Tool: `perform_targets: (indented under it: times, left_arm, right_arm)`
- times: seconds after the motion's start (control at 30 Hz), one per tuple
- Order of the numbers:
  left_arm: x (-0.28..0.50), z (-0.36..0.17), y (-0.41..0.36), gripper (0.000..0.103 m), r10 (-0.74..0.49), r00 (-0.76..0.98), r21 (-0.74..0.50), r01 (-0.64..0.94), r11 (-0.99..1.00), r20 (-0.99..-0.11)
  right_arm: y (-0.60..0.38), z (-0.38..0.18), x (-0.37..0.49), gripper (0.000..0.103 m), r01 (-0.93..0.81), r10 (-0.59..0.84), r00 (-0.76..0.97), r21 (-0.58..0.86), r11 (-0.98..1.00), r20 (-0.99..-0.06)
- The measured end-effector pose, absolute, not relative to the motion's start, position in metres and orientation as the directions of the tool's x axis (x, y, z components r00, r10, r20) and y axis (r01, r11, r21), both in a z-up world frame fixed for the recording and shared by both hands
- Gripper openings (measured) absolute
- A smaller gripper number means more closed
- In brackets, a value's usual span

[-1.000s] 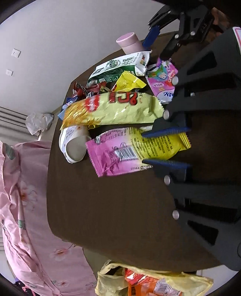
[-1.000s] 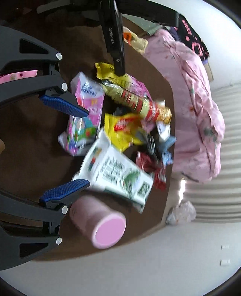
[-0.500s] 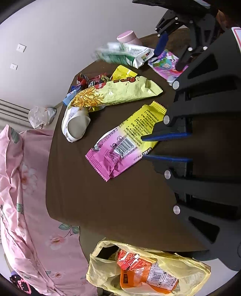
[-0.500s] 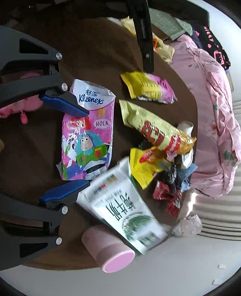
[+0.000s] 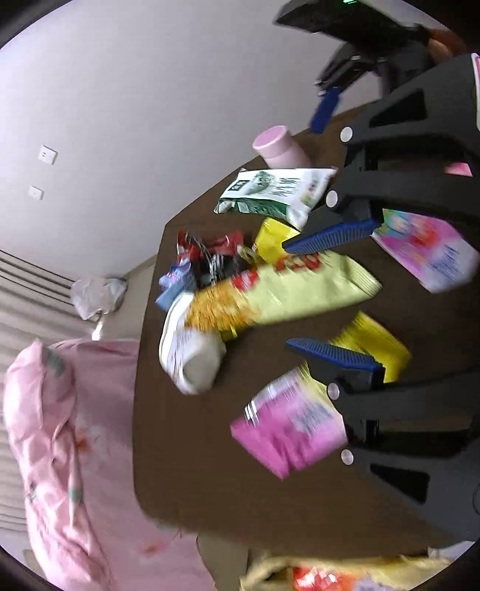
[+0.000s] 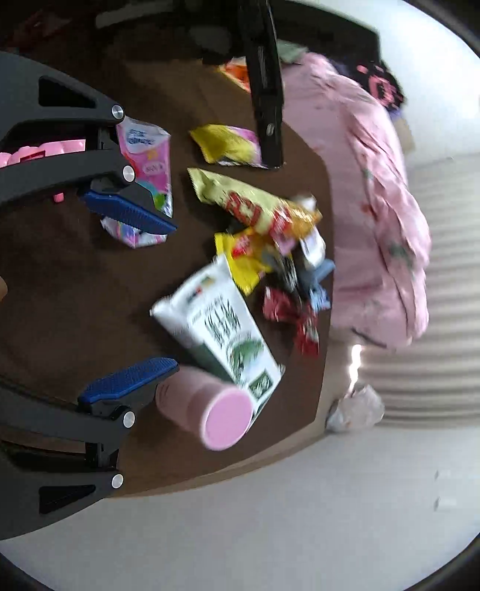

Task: Collect trash
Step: 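Grasp the yellow-gold snack wrapper with the left gripper, then grasp the pink Kleenex tissue pack with the right gripper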

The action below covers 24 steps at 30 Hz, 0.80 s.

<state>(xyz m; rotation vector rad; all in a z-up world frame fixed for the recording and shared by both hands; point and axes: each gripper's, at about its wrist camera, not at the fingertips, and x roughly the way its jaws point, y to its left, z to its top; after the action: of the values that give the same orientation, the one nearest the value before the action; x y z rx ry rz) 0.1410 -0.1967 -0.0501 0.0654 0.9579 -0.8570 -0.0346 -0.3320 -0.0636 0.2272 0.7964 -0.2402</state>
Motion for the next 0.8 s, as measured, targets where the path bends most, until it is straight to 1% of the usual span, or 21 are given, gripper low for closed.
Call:
perform_targets:
  times: [0.1, 0.13, 0.17, 0.23, 0.3, 0.43, 0.53, 0.6, 0.7, 0.8]
  left_arm:
    - [0.159, -0.062, -0.226, 0.045, -0.566, 0.288, -0.293, 0.629, 0.72, -0.772]
    - [0.164, -0.066, -0.232, 0.028, -0.544, 0.283, -0.281, 0.621, 0.732, -0.79]
    - [0.169, -0.07, -0.233, 0.015, -0.532, 0.268, -0.288, 0.606, 0.741, -0.804]
    - [0.171, -0.068, -0.222, 0.013, -0.571, 0.226, -0.354, 0.593, 0.723, -0.789]
    - [0.164, -0.056, -0.203, 0.013, -0.592, 0.245, -0.356, 0.605, 0.712, -0.768]
    - [0.154, -0.039, -0.158, 0.013, -0.616, 0.271, -0.384, 0.582, 0.717, -0.74]
    - [0.149, -0.036, -0.129, 0.013, -0.633, 0.248, -0.422, 0.564, 0.71, -0.733]
    - [0.143, -0.037, -0.118, 0.014, -0.627, 0.24, -0.422, 0.561, 0.712, -0.741]
    - [0.137, -0.042, -0.101, 0.014, -0.579, 0.292, -0.357, 0.556, 0.75, -0.762]
    - [0.131, -0.047, -0.088, 0.014, -0.552, 0.336, -0.325, 0.539, 0.777, -0.763]
  right_arm:
    - [-0.334, -0.064, -0.036, 0.066, 0.305, -0.149, 0.686, 0.096, 0.947, -0.713]
    - [-0.332, -0.064, -0.035, 0.066, 0.274, -0.128, 0.696, 0.096, 0.957, -0.707]
    - [-0.331, -0.064, -0.035, 0.066, 0.232, -0.093, 0.704, 0.105, 0.967, -0.704]
    - [-0.325, -0.065, -0.03, 0.066, 0.115, 0.012, 0.708, 0.132, 0.985, -0.706]
    - [-0.317, -0.068, -0.023, 0.066, 0.021, 0.086, 0.689, 0.139, 0.99, -0.72]
    - [-0.306, -0.075, 0.0, 0.066, -0.102, 0.181, 0.654, 0.152, 0.983, -0.734]
    - [-0.297, -0.08, 0.018, 0.066, -0.187, 0.263, 0.623, 0.186, 0.965, -0.737]
    - [-0.294, -0.086, 0.028, 0.066, -0.238, 0.32, 0.586, 0.219, 0.946, -0.745]
    - [-0.301, -0.098, 0.035, 0.066, -0.228, 0.338, 0.532, 0.254, 0.94, -0.776]
    - [-0.311, -0.102, 0.021, 0.065, -0.195, 0.343, 0.534, 0.283, 0.939, -0.773]
